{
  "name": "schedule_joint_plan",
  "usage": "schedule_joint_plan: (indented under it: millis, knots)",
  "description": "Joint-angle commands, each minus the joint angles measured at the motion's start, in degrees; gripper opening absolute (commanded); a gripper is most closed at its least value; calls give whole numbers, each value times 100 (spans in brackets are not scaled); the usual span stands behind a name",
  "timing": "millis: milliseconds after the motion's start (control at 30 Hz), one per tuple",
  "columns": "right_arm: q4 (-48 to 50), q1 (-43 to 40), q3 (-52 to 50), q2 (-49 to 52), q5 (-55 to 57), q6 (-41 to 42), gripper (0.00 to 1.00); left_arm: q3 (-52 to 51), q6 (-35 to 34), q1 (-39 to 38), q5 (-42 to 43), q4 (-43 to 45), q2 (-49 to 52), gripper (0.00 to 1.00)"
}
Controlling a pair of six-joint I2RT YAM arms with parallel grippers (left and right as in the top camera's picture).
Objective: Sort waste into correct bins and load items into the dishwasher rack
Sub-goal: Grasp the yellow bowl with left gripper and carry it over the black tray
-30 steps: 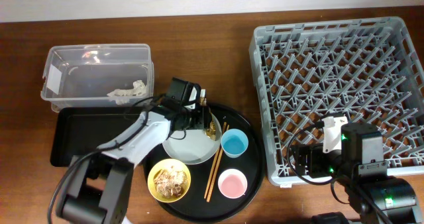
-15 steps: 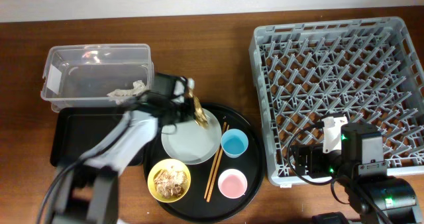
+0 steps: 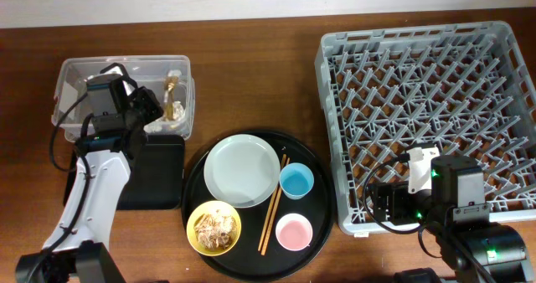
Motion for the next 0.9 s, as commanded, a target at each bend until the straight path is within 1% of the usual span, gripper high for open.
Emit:
schedule_joint_plan:
  millis: [0, 100, 133, 167, 200, 367, 400, 467, 533, 867]
  knots:
    - [20, 20, 83, -15, -31, 63, 99, 37, 428, -94, 678, -531, -304, 39]
    - [20, 20, 83, -15, -33, 63, 99, 37, 428, -693, 706, -1515, -601, 39]
    - [20, 20, 83, -15, -33, 63, 99, 37, 426, -1040, 708, -1974, -634, 39]
    - [15, 20, 83, -15, -33, 63, 99, 37, 426, -1646, 699, -2785, -610, 40]
    - [15, 20, 83, -15, -33, 63, 99, 37, 424, -2006, 699, -3222, -586, 40]
    - [15, 20, 83, -15, -33, 63, 99, 35, 422, -3495, 675, -4533, -317, 40]
    - [13, 20, 83, -15, -33, 63, 99, 33, 411, -3703, 675, -4651, -236, 40]
    - [13, 20, 83, -15, -33, 63, 99, 31, 162, -3930, 614, -4787, -85, 40]
    - [13, 20, 83, -15, -33, 63, 99, 2, -221, -4085, 616, -4854, 76, 40]
    - [15, 20, 83, -15, -33, 63, 99, -374, -295, -4148, 614, -4699, 776, 39]
